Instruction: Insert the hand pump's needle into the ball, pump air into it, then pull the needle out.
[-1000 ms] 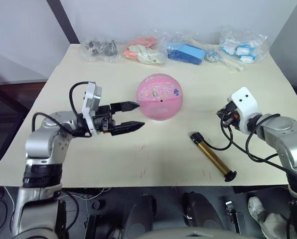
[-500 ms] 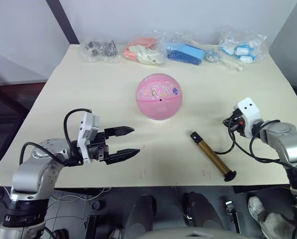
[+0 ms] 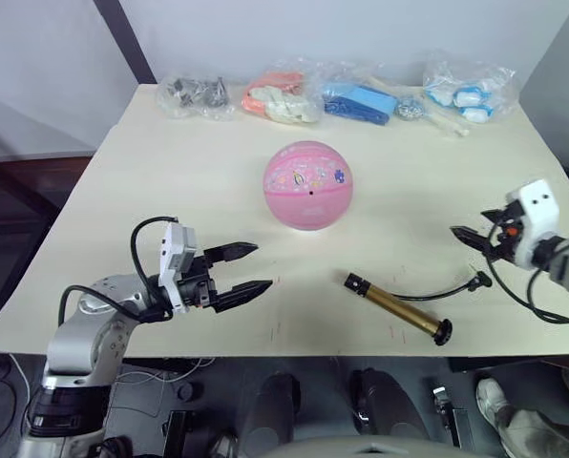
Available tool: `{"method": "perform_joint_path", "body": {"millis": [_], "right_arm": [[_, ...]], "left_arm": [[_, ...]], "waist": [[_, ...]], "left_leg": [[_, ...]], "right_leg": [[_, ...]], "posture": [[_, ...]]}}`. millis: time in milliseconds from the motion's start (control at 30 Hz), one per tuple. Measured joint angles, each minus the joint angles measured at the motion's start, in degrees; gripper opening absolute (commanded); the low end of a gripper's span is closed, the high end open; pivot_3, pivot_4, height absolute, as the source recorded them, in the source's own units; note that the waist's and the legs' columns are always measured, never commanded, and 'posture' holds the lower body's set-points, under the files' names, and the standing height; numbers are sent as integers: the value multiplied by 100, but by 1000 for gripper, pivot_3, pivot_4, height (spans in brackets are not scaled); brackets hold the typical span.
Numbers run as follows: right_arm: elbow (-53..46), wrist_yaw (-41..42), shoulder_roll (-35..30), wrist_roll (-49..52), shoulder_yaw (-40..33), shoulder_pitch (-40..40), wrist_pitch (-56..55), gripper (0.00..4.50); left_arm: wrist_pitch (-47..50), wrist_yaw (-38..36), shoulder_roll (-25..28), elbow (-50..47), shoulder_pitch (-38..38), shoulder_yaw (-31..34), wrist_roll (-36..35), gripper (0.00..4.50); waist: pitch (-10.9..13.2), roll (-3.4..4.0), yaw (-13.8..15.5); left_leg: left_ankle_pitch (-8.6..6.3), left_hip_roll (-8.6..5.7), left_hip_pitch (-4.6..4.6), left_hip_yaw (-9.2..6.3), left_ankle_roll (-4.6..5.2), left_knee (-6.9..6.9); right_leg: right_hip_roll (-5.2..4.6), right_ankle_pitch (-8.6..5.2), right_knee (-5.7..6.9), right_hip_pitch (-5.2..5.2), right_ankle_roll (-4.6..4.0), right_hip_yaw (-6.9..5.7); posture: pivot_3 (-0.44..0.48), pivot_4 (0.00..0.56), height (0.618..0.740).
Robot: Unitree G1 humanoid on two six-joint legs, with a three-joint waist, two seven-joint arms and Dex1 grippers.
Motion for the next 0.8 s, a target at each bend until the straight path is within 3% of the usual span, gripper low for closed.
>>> {"method": "perform_joint_path", "body": {"millis": [267,333,633,800], "right_arm": [[-784,759,415,1126,-762,881,-659,4145],[-856,1037,360,1334,-985,1150,-874,4335],[-476,2163,325,1107,-1767,3145,-2432,4335],[-132,2343,520,1049,-2142,3757,-2990,4335]], "left_arm": [[63,380,-214,10,-12,-16,-41,4500],[48,353,-209,-10,86,24,-78,4500],[-49,367,69,31,916,371,-20,4500],[-209,388,110,125,1286,555,84,4500]], "waist": [[0,0,24],[0,0,25],[-2,1,39],[-4,-2,25]], "left_leg": [[0,10,6,9,0,3],[0,10,7,17,0,6],[0,19,19,36,0,9],[-1,28,33,54,0,12]], "right_leg": [[6,0,3,2,1,5],[4,0,3,2,2,12],[3,-18,4,4,12,25],[2,-25,6,9,2,37]], "posture": [[0,150,740],[0,150,740],[0,150,740],[0,150,740]]}}
